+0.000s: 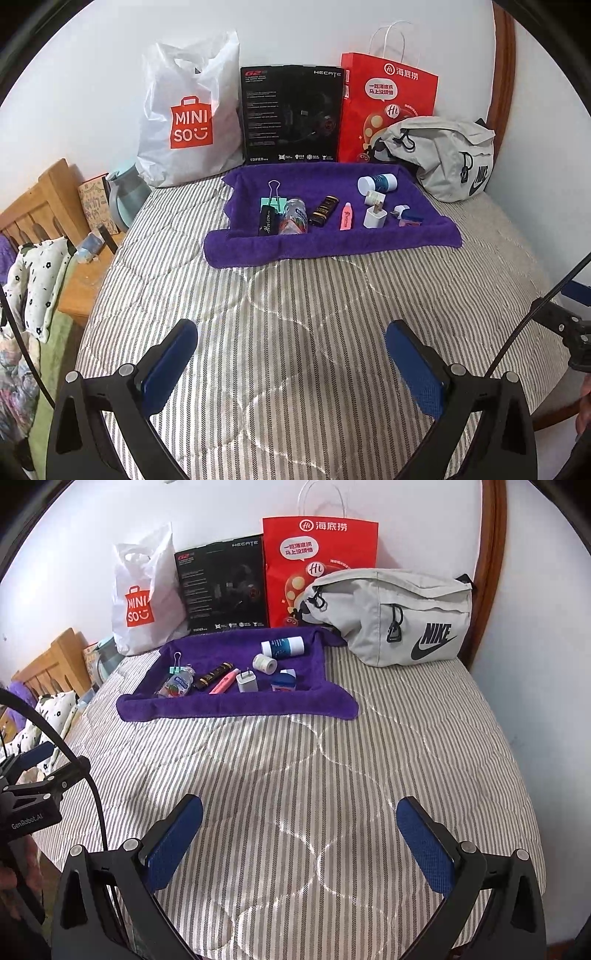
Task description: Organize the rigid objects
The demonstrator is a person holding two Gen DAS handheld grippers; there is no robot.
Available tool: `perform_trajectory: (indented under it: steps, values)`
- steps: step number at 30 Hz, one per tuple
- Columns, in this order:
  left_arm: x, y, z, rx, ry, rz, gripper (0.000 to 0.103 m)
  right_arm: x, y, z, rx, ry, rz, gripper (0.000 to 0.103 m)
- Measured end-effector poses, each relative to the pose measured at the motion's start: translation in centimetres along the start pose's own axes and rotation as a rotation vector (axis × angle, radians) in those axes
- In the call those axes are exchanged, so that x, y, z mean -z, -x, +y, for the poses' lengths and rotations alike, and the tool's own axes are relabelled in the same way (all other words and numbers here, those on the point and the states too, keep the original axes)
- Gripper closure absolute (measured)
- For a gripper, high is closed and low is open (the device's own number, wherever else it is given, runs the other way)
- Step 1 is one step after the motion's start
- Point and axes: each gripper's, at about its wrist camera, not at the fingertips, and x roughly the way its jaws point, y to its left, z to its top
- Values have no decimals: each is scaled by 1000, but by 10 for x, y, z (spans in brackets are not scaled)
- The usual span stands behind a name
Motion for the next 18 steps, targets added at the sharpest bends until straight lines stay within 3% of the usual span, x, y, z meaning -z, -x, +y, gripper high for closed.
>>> perform_trajectory:
  steps: [18]
  values:
    - [3,7,1,-20,-3,5,0,4,4,0,-1,4,0,0]
